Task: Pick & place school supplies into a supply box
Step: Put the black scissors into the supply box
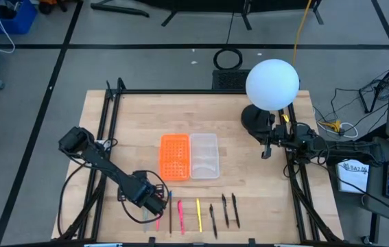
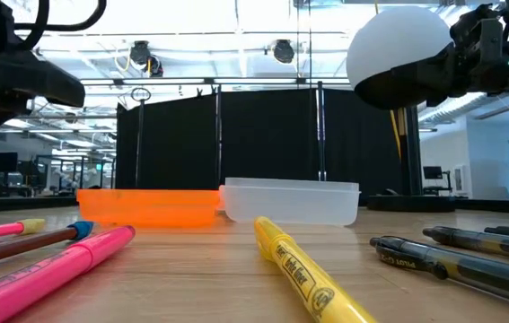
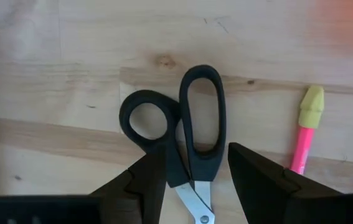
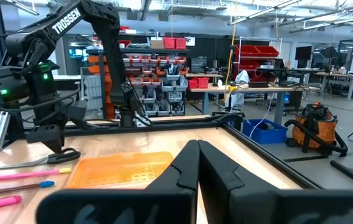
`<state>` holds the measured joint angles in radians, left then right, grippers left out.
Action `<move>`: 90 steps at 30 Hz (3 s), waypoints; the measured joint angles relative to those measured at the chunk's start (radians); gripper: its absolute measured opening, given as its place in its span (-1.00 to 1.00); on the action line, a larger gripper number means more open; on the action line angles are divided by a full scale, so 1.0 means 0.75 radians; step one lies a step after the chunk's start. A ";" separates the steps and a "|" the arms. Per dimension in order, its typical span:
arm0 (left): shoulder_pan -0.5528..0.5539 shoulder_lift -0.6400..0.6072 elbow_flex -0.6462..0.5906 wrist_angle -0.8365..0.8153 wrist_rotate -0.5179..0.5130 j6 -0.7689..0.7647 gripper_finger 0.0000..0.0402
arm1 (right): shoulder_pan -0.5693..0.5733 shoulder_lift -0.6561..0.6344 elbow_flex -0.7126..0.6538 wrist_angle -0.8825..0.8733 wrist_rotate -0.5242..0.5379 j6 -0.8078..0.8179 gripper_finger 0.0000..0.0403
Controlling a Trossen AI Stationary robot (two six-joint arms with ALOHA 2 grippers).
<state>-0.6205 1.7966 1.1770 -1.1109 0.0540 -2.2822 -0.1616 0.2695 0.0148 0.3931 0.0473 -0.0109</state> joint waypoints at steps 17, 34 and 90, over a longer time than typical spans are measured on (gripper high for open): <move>-0.003 -0.008 -0.192 0.244 -0.003 -0.036 -0.11 | 0.000 0.000 0.000 -0.013 0.000 0.031 -1.00; -0.002 -0.018 -0.307 0.430 -0.014 0.034 -0.74 | 0.000 0.001 0.000 -0.024 0.000 0.035 -1.00; 0.927 0.207 0.513 0.687 -0.244 1.518 -0.86 | -0.001 0.027 0.000 -0.052 0.003 0.033 -1.00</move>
<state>0.0750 1.9518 1.5616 -0.5958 -0.1287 -1.1439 -0.1619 0.2898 0.0151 0.3542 0.0498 0.0135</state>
